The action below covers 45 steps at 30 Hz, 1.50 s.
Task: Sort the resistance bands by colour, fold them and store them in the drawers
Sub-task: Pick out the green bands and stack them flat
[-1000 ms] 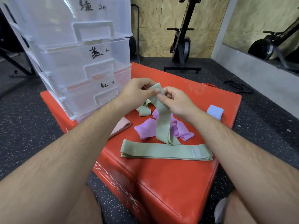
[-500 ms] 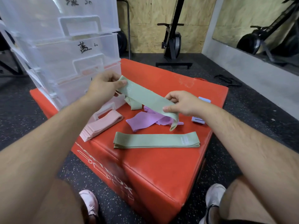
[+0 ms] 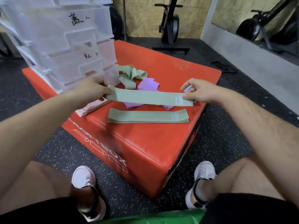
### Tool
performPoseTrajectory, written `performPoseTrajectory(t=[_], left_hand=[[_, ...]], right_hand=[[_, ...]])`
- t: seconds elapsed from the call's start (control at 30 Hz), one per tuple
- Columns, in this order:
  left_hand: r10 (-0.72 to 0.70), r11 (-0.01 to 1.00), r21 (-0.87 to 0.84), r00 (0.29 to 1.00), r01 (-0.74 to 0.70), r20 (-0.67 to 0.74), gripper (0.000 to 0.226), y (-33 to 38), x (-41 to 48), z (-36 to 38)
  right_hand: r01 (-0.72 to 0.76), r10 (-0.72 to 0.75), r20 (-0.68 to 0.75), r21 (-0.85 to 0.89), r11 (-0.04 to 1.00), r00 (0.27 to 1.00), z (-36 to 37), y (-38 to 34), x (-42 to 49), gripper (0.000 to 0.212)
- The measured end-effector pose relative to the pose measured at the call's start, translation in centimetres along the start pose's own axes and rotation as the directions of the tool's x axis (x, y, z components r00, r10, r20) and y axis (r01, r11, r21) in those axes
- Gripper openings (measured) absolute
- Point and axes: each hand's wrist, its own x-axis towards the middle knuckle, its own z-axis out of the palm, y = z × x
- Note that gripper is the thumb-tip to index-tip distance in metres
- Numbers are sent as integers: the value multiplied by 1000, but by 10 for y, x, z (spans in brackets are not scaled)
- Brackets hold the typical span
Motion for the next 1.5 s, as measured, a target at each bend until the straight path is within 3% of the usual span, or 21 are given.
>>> performPoseTrajectory(t=[0.3,0.57,0.73,0.83,0.93,1.2,1.5], left_hand=[[116,962,240,990,-132,79,16,-27,-20,21],[220,817,507,961,-275,167,11,-47,-19,28],[393,745,487,890,-456,233,21,-52,-21,28],[354,743,435,850,-509,390,49,-51,-25,25],[330,741,427,835,-518,439,45,-55,-25,28],[333,721,442,827,-533,453,42,-56,-22,30],[397,693,504,856,-516,330,64,-18,5,41]], right_hand=[[54,-56,3,-294,954,998,32,9,-9,16],[122,-109,54,-432,894,993,52,19,-6,18],[203,-176,101,-479,854,979,49,23,-6,27],[228,-166,176,-438,869,970,45,23,-11,36],[250,-163,223,-452,856,961,46,24,-15,41],[277,-189,221,-495,824,957,46,25,-17,42],[352,-322,145,-454,819,936,57,-28,16,48]])
